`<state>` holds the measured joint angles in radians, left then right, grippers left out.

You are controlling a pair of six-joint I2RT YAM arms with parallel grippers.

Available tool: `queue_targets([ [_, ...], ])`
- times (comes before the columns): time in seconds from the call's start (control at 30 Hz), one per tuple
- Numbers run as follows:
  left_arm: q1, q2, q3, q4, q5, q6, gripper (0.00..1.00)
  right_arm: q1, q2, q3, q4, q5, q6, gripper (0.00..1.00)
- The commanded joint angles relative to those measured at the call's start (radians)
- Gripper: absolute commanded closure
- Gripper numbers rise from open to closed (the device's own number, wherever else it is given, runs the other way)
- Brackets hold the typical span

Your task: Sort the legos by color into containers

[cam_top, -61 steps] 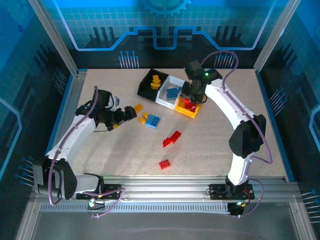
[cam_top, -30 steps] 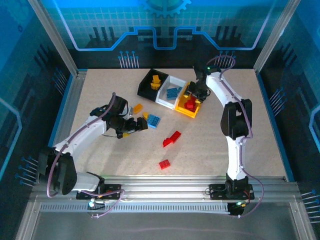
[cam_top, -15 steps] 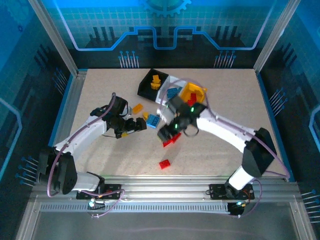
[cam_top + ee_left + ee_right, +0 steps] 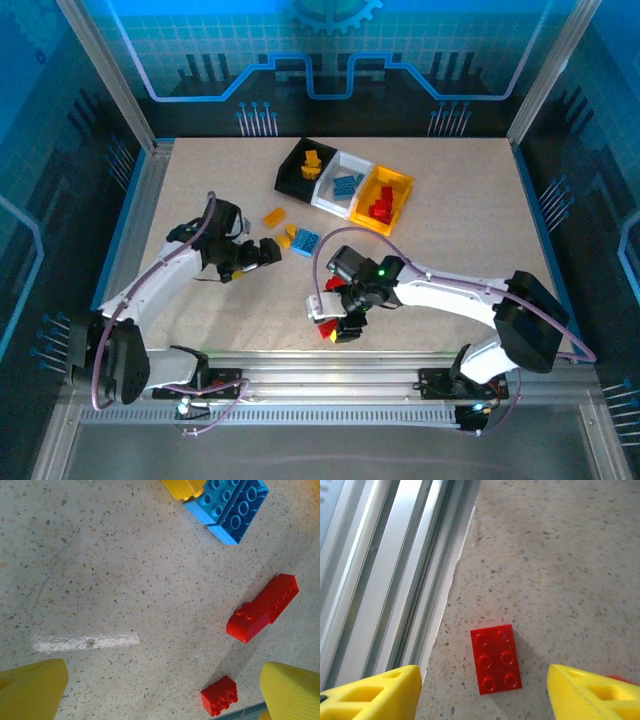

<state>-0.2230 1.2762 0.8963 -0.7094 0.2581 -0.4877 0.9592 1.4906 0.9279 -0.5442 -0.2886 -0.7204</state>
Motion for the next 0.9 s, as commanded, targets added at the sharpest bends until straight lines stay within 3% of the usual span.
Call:
queue_targets([
  [0.0,0.017,-0.035,-0.022,-0.021,0.008,0.026,0.01,0.016,0.049,0.017,0.025,0.018,-0.125,0.31],
  [0.33,0.069,-0.061,-0.031,-0.053,0.016,0.068,0.01,0.042,0.219,0.097,0.010,0.057,-0.151,0.32],
  [0.53,0.091,-0.059,-0.024,-0.068,0.017,0.092,0.01,0.044,0.277,0.119,0.000,0.093,-0.151,0.37],
  [0.63,0.097,-0.060,-0.025,-0.070,0.017,0.095,0.01,0.042,0.289,0.119,0.002,0.121,-0.155,0.43],
  [0.87,0.108,-0.048,-0.025,-0.063,0.023,0.102,0.01,0.034,0.282,0.130,0.015,0.150,-0.130,0.69],
])
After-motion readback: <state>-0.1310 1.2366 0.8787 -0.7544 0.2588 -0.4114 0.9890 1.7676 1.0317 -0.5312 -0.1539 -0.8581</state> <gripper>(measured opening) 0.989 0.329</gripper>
